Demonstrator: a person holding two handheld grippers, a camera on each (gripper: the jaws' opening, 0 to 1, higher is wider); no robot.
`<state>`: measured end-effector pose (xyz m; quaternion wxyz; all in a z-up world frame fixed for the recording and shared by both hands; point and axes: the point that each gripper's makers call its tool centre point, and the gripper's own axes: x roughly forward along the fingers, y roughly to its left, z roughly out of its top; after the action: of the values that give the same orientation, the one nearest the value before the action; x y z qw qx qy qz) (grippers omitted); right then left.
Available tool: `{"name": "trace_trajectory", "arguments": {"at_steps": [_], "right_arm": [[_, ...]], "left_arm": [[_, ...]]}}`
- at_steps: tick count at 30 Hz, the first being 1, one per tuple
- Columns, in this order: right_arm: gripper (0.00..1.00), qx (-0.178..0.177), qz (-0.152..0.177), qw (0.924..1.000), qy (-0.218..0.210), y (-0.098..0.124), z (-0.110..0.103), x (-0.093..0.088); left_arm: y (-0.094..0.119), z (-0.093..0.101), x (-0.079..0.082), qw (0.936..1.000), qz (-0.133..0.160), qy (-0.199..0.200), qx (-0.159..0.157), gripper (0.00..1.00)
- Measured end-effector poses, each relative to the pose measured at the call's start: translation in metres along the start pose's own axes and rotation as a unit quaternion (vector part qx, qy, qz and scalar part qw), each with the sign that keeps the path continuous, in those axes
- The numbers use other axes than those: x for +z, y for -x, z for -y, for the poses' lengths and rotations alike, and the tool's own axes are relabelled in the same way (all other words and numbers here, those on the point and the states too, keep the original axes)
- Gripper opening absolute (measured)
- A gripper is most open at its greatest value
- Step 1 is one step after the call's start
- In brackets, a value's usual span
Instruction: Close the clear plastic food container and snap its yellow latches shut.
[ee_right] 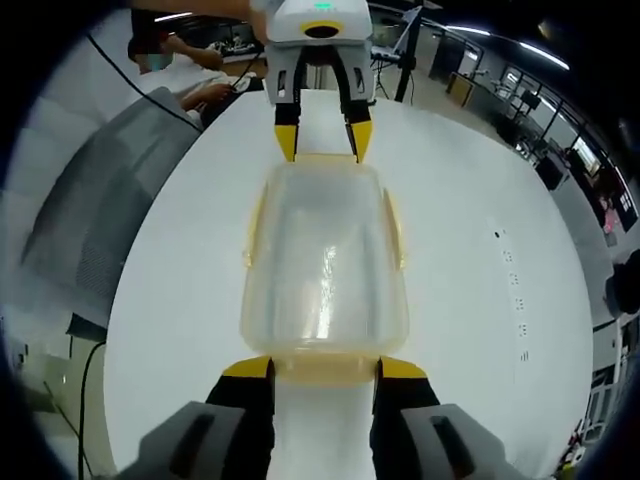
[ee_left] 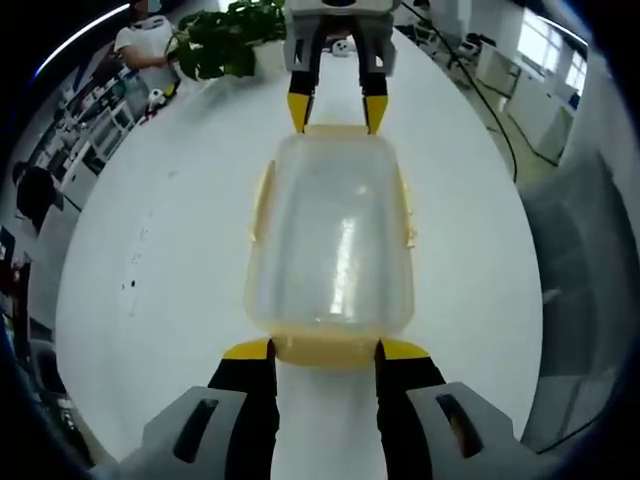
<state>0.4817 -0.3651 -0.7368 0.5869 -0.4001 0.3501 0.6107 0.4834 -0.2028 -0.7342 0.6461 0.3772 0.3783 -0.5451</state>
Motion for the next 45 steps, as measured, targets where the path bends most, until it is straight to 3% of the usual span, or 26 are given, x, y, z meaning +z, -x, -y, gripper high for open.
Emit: {"name": "trace_trajectory", "arguments": {"at_steps": [32,35,37,39,41,45], "right_arm": [[0.36,0.015,0.011,0.9998,-0.012,-0.006,-0.001,-0.004],[0.37,0.013,0.004,0.9995,-0.027,-0.007,-0.002,-0.006],[0.41,0.021,-0.007,0.9979,-0.060,-0.008,-0.005,-0.011],[0.52,0.019,-0.002,0.9985,-0.051,-0.010,-0.006,-0.011],[0.52,0.030,0.003,0.9973,-0.068,-0.011,-0.011,-0.009],[0.53,0.021,0.017,0.9970,-0.072,-0.007,-0.010,-0.003]], "left_arm": [[-0.007,0.000,-0.002,0.9999,0.009,-0.001,-0.014,0.36],[-0.006,0.002,-0.001,0.9997,0.013,-0.001,-0.023,0.37],[-0.008,0.006,-0.002,0.9992,0.013,0.007,-0.036,0.38],[-0.008,0.009,0.000,0.9988,0.017,0.020,-0.041,0.50],[-0.010,0.008,0.006,0.9973,0.033,0.053,-0.038,0.60],[-0.011,0.013,0.006,0.9981,0.027,0.038,-0.040,0.52]]}}
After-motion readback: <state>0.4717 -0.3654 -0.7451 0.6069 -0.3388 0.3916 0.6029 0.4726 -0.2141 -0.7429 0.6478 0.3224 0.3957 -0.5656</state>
